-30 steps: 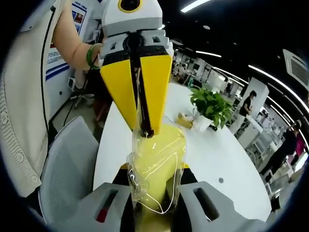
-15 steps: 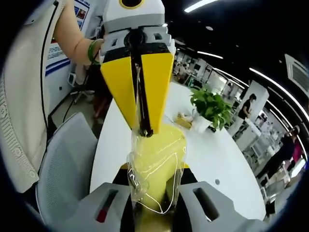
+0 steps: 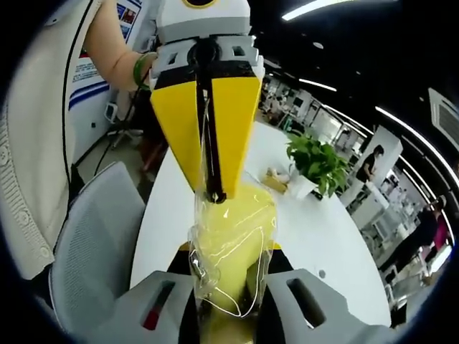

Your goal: Compare the silicone blocks by pressing each to a similar depth, holding the contact briefly, and releasing to observe deformation and rebound differences across the visible hardness samples.

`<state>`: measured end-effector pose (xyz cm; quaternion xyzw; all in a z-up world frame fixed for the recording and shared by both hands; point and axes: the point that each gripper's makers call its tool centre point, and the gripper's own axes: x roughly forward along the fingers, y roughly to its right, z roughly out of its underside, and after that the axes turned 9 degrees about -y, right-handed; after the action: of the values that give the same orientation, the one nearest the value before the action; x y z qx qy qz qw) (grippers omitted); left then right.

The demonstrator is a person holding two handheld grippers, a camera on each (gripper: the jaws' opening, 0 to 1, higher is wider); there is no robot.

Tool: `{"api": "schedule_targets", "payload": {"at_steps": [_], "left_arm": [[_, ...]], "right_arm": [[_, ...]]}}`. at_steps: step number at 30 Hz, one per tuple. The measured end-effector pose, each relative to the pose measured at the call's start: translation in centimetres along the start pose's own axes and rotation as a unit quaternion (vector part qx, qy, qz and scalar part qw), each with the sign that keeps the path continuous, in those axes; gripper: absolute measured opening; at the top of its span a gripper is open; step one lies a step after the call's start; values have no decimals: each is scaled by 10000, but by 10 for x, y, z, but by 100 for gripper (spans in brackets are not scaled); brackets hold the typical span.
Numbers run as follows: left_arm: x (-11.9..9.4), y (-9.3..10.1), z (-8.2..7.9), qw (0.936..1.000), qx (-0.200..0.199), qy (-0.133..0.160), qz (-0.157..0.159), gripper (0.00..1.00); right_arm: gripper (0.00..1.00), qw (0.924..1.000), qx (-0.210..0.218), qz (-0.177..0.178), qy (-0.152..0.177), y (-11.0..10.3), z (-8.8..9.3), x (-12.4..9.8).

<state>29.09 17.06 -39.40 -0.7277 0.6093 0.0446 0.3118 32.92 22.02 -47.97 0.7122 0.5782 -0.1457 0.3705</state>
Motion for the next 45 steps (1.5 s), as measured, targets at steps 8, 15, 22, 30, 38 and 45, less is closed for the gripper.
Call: {"api": "schedule_targets", "payload": {"at_steps": [8,15,22,30,38,45], "left_arm": [[1,0,2,10000,8,-27,-13,0],[4,-3,7,9999,-83,-59,-35,0],[9,-11,13,9997,-195,-97,-101,0],[13,-19,18,9981,-611,-46,-107,0],[12,-27,24,9959,-882,-6,-191,0],[13,-29,30,9945,-1020,-44,-212,0]], "right_arm": [[9,10000,-31,-26,-9,0,1,2],[11,9999,110,-37,-92,0,7,5],[14,9997,195,58,-109,8,14,10],[18,9995,299,68,55,12,16,12],[26,9993,310,84,180,13,15,14],[35,9990,416,84,173,13,17,15]]}}
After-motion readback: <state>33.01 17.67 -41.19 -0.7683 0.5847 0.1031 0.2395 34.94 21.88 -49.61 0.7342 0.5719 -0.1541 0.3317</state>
